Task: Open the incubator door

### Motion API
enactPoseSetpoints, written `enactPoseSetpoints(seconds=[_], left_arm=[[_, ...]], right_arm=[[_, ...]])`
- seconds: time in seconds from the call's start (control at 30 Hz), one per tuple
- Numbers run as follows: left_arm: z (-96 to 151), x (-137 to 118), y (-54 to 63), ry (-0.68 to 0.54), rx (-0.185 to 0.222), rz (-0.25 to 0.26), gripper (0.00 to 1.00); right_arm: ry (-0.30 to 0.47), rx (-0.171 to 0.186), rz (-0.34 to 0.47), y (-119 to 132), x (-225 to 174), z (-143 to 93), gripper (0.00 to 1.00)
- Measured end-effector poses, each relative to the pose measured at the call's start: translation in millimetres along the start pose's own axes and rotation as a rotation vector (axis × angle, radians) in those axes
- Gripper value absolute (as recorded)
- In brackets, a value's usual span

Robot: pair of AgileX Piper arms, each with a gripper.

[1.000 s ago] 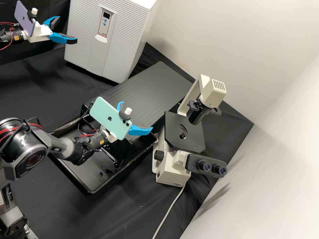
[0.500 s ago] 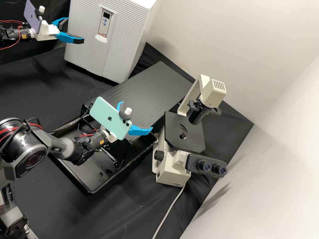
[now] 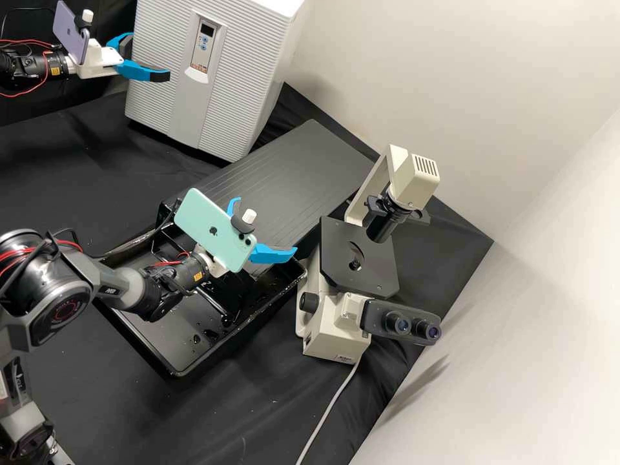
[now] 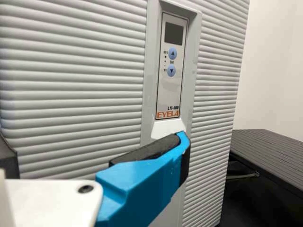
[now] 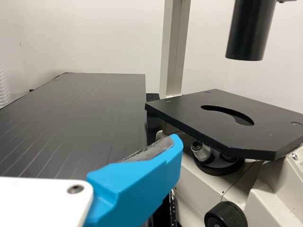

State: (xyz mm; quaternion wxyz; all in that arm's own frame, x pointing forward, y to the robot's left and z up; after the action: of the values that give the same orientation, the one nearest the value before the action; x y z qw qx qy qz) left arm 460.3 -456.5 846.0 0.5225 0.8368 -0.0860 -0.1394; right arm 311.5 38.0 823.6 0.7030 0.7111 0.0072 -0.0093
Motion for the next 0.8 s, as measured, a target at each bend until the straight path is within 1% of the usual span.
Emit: enactPoseSetpoints(seconds=[0.27,0.3,0.47,0.8], left_arm=[[0.1,-1.0,-0.5,-0.002,-0.009,0.01,1.0],[-0.1,-1.6,-1.4,0.0,-0.013,0.009,0.0],[-0.5,-3.7,-3.9,0.004,-0.028,0.014,0.0],[-1.2,-6.3,-7.9,0.011,-0.04,0.007,0.0]], right_arm=[[0.0,0.0,0.0,0.0,0.0,0.0,1.0],[0.0,0.0,0.0,0.0,0.0,0.0,1.0],[0.0,0.0,0.0,0.0,0.0,0.0,1.0],[0.0,0.0,0.0,0.0,0.0,0.0,1.0]])
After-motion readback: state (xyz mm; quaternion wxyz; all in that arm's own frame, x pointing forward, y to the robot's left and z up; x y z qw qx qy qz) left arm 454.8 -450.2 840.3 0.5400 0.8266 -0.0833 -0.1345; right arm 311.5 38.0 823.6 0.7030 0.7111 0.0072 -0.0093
